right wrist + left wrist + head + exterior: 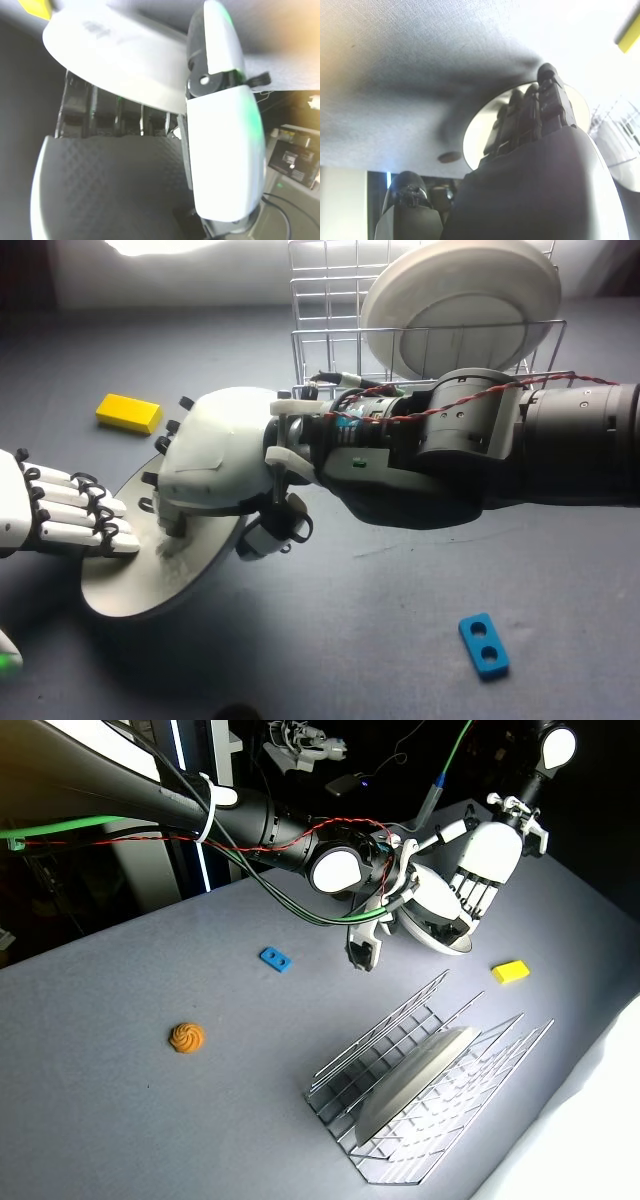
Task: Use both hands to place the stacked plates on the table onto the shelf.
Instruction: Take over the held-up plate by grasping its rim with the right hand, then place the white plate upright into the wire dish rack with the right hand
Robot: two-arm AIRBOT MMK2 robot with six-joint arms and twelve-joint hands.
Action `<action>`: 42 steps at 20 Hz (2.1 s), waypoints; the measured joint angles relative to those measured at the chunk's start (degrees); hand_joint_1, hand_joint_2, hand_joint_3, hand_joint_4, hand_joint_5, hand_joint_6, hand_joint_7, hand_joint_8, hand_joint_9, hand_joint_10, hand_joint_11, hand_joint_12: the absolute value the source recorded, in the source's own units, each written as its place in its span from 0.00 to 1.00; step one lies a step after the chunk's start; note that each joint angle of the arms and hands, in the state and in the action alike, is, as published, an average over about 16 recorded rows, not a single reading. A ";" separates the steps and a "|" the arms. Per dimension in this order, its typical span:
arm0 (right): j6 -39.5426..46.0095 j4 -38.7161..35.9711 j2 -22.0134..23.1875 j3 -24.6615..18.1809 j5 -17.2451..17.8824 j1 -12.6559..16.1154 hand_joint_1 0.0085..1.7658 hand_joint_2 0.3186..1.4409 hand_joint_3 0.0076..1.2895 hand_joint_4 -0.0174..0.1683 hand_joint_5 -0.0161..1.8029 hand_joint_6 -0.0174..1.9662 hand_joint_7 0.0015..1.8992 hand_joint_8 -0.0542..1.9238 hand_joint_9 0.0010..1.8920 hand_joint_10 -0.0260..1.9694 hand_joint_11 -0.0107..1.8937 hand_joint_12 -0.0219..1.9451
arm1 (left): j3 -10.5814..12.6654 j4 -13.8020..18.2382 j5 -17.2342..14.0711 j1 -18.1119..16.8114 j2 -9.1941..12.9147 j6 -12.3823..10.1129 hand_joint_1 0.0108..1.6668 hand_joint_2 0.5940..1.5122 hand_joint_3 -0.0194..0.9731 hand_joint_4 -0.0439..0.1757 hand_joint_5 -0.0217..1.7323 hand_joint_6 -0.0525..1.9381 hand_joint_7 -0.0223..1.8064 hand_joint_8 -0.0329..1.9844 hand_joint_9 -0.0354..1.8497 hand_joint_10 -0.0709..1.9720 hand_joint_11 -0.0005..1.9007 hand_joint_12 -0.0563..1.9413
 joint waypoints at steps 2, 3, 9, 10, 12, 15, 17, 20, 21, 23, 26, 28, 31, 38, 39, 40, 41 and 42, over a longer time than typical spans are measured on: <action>-0.06 -0.07 -0.04 0.05 0.68 -0.01 0.68 0.58 0.01 0.08 0.42 0.15 0.41 0.15 0.44 0.09 0.28 0.54 | 0.02 0.05 -0.01 -0.09 0.00 -0.09 0.00 0.40 0.04 0.16 0.00 0.01 0.02 0.01 0.01 0.01 0.01 0.04; -0.10 -0.09 -0.03 0.04 1.00 -0.02 0.68 0.58 0.01 0.08 0.43 0.17 0.42 0.16 0.46 0.09 0.31 0.54 | 0.03 0.12 -0.02 -0.18 0.01 -0.14 0.00 0.40 0.04 0.16 0.00 0.01 0.02 0.01 0.01 0.01 0.01 0.04; -0.13 -0.06 0.06 0.02 2.49 -0.04 0.69 0.55 0.01 0.09 0.47 0.28 0.48 0.26 0.55 0.10 0.44 0.50 | -0.12 0.71 -0.21 -1.47 0.28 -0.45 0.00 0.41 0.04 0.16 0.00 0.01 0.02 0.01 0.01 0.02 0.01 0.03; -0.11 -0.01 0.07 0.01 2.60 -0.05 0.69 0.55 0.01 0.10 0.47 0.30 0.48 0.27 0.56 0.10 0.45 0.51 | -0.17 0.85 -0.32 -1.89 0.41 -0.50 0.00 0.41 0.04 0.17 0.00 0.01 0.02 0.02 0.01 0.02 0.01 0.03; -0.06 0.08 0.09 0.00 2.72 -0.05 0.69 0.55 0.01 0.11 0.47 0.32 0.49 0.29 0.58 0.10 0.45 0.51 | -0.27 1.08 -0.67 -2.98 0.81 -0.63 0.00 0.41 0.04 0.17 0.00 0.01 0.02 0.02 0.02 0.02 0.01 0.03; 0.02 0.21 0.15 -0.08 2.78 -0.05 0.69 0.54 0.01 0.13 0.47 0.33 0.50 0.29 0.60 0.08 0.45 0.52 | -0.41 1.42 -1.39 -4.93 1.64 -1.00 0.00 0.41 0.04 0.18 0.01 0.02 0.02 0.02 0.02 0.03 0.01 0.03; 0.07 0.29 0.25 -0.26 2.78 -0.03 0.69 0.54 0.01 0.14 0.48 0.33 0.50 0.29 0.61 0.06 0.45 0.52 | -0.46 1.77 -2.11 -6.39 2.33 -1.34 0.00 0.41 0.04 0.18 0.01 0.02 0.02 0.02 0.02 0.03 0.01 0.03; 0.14 0.40 0.51 -0.73 2.66 0.10 0.69 0.55 0.01 0.14 0.48 0.33 0.51 0.30 0.63 0.04 0.45 0.52 | -0.33 2.24 -3.55 -9.12 3.60 -2.06 0.00 0.41 0.04 0.19 0.01 0.02 0.02 0.02 0.02 0.03 0.01 0.03; 0.16 0.43 0.64 -0.93 2.58 0.20 0.69 0.55 0.01 0.14 0.48 0.33 0.51 0.30 0.63 0.04 0.45 0.52 | -0.19 2.45 -4.12 -10.32 4.09 -2.41 0.00 0.41 0.04 0.19 0.01 0.02 0.02 0.02 0.02 0.04 0.01 0.03; 0.20 0.48 0.92 -1.38 2.31 0.49 0.69 0.55 0.01 0.14 0.48 0.33 0.51 0.30 0.64 0.03 0.45 0.52 | 0.17 3.26 -5.41 -13.21 5.14 -3.36 0.00 0.41 0.04 0.20 0.01 0.03 0.02 0.02 0.02 0.04 0.01 0.03; 0.22 0.51 1.48 -2.15 1.74 1.15 0.69 0.55 0.01 0.16 0.49 0.33 0.52 0.32 0.65 0.03 0.45 0.52 | 0.76 5.24 -7.68 -18.36 6.80 -5.18 0.00 0.41 0.04 0.20 0.01 0.03 0.02 0.02 0.03 0.04 0.01 0.03; 0.25 0.72 1.97 -2.74 1.24 1.74 0.69 0.55 0.01 0.17 0.50 0.33 0.53 0.33 0.65 0.02 0.45 0.52 | 1.12 6.95 -9.22 -22.05 7.93 -6.49 0.00 0.41 0.04 0.19 0.01 0.03 0.02 0.02 0.03 0.04 0.01 0.03; 0.29 1.21 2.89 -3.83 0.40 2.85 0.69 0.55 0.01 0.19 0.51 0.33 0.54 0.34 0.66 0.02 0.45 0.52 | 1.62 9.96 -11.41 -27.61 9.52 -8.50 0.00 0.41 0.04 0.20 0.02 0.03 0.02 0.02 0.03 0.04 0.01 0.03; 0.42 3.77 5.98 -6.99 -1.51 6.26 0.69 0.56 0.01 0.23 0.55 0.37 0.57 0.38 0.67 0.02 0.45 0.52 | 2.21 16.54 -15.06 -37.80 12.16 -12.39 0.00 0.42 0.04 0.20 0.02 0.03 0.02 0.02 0.03 0.04 0.01 0.03; 0.45 4.36 6.54 -7.47 -1.71 6.81 0.69 0.56 0.01 0.24 0.56 0.37 0.58 0.38 0.67 0.02 0.46 0.52 | 2.24 17.23 -15.35 -38.58 12.41 -12.69 0.00 0.42 0.04 0.20 0.02 0.03 0.02 0.02 0.03 0.04 0.01 0.03; 0.48 4.99 7.10 -7.95 -1.92 7.35 0.69 0.56 0.01 0.24 0.56 0.38 0.58 0.39 0.67 0.02 0.46 0.51 | 2.26 17.79 -15.55 -39.20 12.63 -12.93 0.00 0.42 0.04 0.21 0.02 0.03 0.02 0.02 0.03 0.04 0.01 0.03; 0.50 5.65 7.67 -8.42 -2.12 7.90 0.69 0.56 0.01 0.24 0.57 0.39 0.58 0.39 0.67 0.02 0.46 0.51 | 2.28 18.25 -15.67 -39.64 12.82 -13.11 0.00 0.42 0.04 0.21 0.02 0.03 0.02 0.02 0.03 0.04 0.01 0.03; 0.51 6.29 8.23 -8.88 -2.31 8.45 0.69 0.57 0.01 0.24 0.57 0.39 0.58 0.39 0.67 0.02 0.46 0.51 | 2.31 18.65 -15.72 -39.96 12.95 -13.26 0.00 0.42 0.04 0.21 0.02 0.03 0.02 0.02 0.03 0.04 0.01 0.03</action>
